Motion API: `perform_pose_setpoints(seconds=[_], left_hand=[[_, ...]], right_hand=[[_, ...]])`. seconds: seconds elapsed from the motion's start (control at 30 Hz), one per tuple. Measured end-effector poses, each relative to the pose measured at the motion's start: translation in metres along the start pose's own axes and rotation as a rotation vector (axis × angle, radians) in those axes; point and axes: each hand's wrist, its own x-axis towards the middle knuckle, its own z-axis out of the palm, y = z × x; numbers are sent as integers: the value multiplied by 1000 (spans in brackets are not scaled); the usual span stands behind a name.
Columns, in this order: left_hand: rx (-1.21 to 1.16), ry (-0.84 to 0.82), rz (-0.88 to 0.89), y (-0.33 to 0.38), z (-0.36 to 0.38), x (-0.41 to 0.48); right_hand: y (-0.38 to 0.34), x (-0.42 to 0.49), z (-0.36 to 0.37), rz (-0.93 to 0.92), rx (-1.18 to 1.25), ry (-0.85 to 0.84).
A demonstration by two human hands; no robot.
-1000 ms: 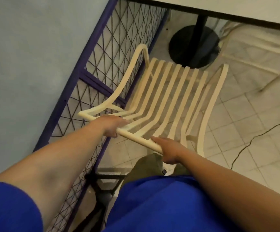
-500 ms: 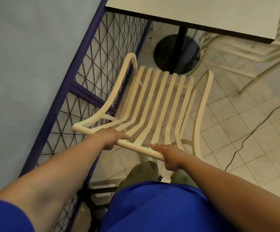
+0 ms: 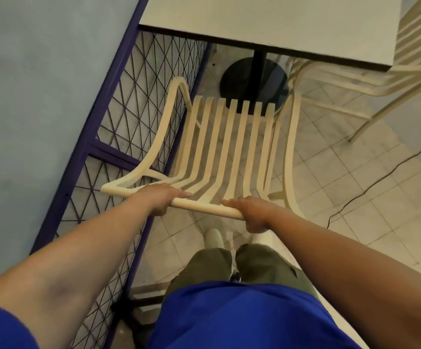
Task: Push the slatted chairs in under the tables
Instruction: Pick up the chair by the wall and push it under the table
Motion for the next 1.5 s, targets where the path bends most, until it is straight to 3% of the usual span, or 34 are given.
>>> perform_pose_setpoints(seconds=[0.83,1.1,1.5], left_hand=[[63,0,111,-92,-89,61],[15,-46,174,-122,-92,63],[57,23,207,-140,-90,71]], right_hand=[[-32,82,-80,117,32,66],[-34,84,-79,197,62,93],[-32,86,-75,218,49,201]])
